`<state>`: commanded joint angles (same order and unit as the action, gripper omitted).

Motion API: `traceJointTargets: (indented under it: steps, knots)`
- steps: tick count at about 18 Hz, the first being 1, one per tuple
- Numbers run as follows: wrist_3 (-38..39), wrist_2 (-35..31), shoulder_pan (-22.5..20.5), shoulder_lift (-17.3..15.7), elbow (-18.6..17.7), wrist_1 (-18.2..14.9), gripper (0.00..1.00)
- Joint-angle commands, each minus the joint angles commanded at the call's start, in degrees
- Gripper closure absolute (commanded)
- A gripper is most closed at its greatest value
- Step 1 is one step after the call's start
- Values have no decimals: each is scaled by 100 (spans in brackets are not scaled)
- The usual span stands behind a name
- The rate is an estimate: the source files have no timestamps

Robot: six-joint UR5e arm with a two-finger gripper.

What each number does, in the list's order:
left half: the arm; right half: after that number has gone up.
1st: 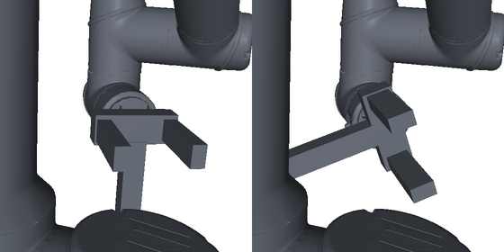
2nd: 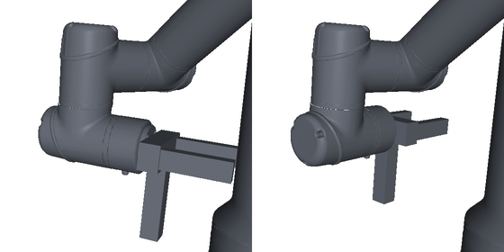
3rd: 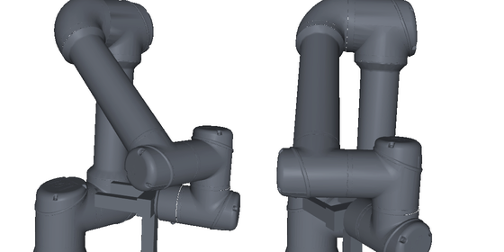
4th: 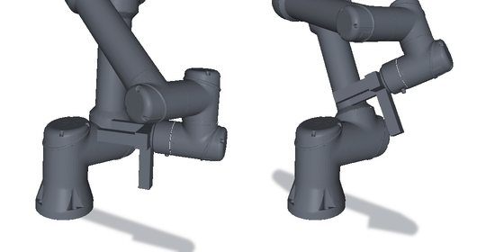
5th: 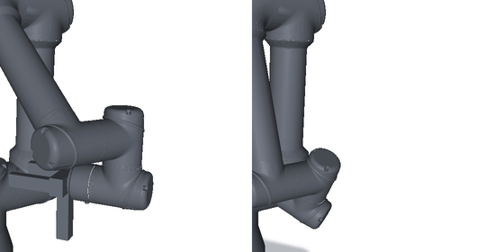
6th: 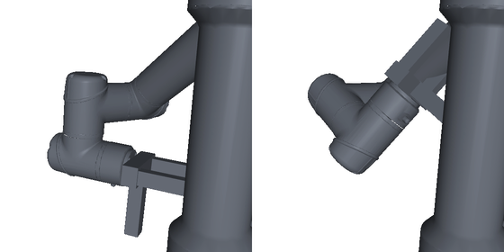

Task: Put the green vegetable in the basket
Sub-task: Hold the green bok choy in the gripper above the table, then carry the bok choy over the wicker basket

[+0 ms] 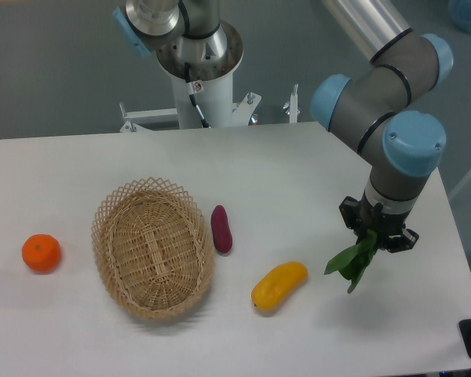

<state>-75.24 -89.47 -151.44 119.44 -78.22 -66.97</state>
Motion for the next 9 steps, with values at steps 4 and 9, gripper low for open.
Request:
traceJointTargets:
  steps: [4,9]
  knots:
    - [18,-44,96,18,9,0,66]
    - [297,17,289,-132,-114,-17,66]
